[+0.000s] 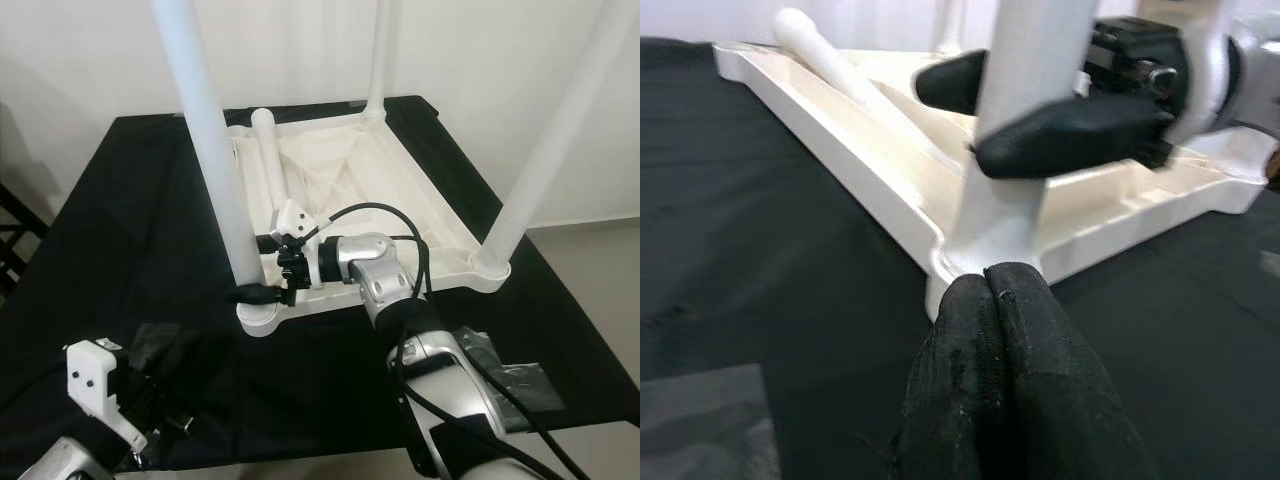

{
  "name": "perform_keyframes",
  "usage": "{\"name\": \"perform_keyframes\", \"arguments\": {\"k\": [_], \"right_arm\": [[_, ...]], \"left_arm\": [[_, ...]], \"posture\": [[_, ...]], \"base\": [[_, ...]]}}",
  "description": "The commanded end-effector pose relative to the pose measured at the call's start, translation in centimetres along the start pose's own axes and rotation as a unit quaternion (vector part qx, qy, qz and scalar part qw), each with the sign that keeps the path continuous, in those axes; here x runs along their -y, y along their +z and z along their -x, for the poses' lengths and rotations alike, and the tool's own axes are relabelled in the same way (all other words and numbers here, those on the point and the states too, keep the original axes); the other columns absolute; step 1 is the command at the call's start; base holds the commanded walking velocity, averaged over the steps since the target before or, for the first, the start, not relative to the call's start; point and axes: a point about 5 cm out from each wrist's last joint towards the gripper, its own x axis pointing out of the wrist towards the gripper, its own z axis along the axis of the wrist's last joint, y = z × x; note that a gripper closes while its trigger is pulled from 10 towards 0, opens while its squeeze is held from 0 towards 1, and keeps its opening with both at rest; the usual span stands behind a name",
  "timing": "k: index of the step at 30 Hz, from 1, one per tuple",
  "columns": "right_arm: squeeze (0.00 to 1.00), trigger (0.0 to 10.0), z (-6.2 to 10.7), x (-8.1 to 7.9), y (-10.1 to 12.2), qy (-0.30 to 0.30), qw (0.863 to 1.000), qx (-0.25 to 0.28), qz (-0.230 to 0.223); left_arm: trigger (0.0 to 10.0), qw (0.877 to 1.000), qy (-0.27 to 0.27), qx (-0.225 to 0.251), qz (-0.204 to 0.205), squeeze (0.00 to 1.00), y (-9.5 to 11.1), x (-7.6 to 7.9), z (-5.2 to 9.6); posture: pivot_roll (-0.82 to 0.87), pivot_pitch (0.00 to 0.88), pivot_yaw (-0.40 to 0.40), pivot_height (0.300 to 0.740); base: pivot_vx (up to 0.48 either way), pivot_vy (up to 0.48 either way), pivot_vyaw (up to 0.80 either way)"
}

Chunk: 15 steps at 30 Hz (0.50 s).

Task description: Building children table

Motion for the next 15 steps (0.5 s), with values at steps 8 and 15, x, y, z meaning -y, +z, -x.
{"name": "perform_keyframes", "arguments": {"k": [8, 15], "right_arm": [[0.0, 0.0, -0.3, 0.5, 1.1, 0.038, 0.999, -0.004, 0.022], [0.0, 0.0, 0.6, 0.2, -0.5, -0.007, 0.999, -0.035, 0.038]], "left_arm": [[10.0, 1.0, 0.002, -0.009, 0.007, 0.0, 0.1, 0.3, 0.5], [10.0, 1.0, 0.024, -0.008, -0.008, 0.0, -0.1, -0.4, 0.1]], "posture": [[0.05, 0.172, 0.007, 0.74], [0.02, 0.154, -0.016, 0.74]], "base": [[0.0, 0.0, 0.0], [0.0, 0.0, 0.0]]}}
